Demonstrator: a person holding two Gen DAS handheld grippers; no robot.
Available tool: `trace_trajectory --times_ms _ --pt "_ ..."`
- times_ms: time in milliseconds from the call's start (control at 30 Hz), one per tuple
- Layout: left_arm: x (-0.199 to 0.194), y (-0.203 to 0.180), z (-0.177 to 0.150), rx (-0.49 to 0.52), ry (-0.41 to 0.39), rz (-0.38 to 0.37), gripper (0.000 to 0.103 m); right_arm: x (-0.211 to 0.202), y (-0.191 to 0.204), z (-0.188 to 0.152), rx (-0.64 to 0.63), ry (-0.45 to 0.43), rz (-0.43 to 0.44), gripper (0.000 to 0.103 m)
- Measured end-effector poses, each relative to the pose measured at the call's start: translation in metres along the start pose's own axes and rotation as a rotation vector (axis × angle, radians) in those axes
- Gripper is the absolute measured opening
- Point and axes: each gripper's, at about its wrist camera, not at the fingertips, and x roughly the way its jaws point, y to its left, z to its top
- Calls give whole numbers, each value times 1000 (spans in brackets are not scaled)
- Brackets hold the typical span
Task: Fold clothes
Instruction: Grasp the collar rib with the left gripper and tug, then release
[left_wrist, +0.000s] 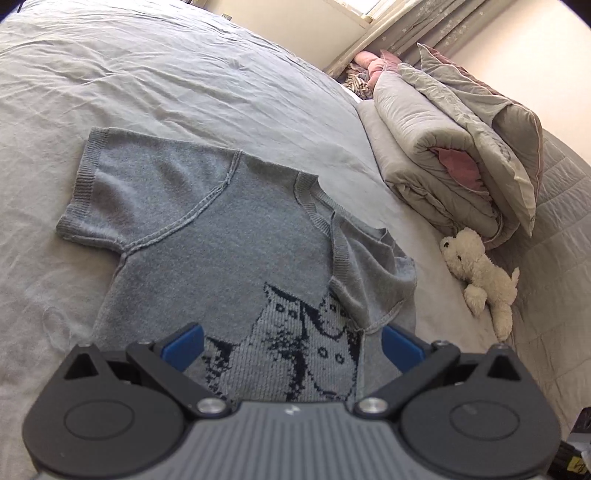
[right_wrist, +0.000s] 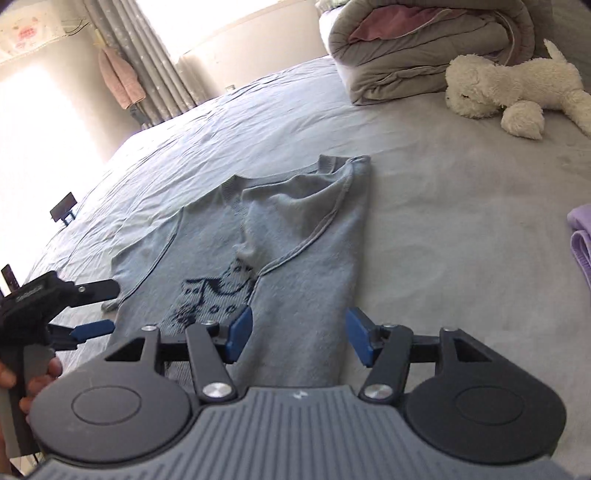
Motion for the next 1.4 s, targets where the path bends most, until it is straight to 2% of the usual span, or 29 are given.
trace_trajectory --times_ms 133,267,367,567,633,733,767,800,833,867,900,1033,1200,1333,1400 --pt "51 -31 33 36 -49 35 103 15 -37 -8 116 46 -3 60" --pt "112 -47 53 29 -38 65 103 4 -41 -7 18 2 -96 60" --pt "152 -60 60 102 -51 154 103 0 -47 -1 36 -27 -69 60" --pt "180 -75 63 250 -106 134 102 3 -45 3 28 -23 -73 60" --pt "186 -82 62 321 -121 125 98 3 -43 4 25 -29 -65 60" --pt "195 -91 59 419 -117 135 77 5 -42 4 18 -34 -63 60" --pt "197 -91 58 430 -114 141 64 6 -42 4 16 -35 -66 60" --pt "199 -92 57 442 -111 147 58 7 -42 4 14 -36 -67 60" --pt "200 -92 56 453 -108 145 44 7 -42 4 14 -37 -68 60" --pt "200 -92 56 457 -102 124 19 8 -41 3 13 -39 -68 60" --pt "200 -91 56 453 -92 105 5 8 -41 3 13 -43 -66 60" --pt "190 -90 55 452 -122 90 4 11 -39 3 -4 -49 -65 60" --pt "154 -74 70 336 -204 16 4 15 -38 3 -15 -50 -82 60" --pt "141 -56 77 312 -250 75 4 19 -37 2 -29 -49 -95 60" --pt "149 -48 78 318 -213 94 4 23 -35 0 -36 -44 -105 60"
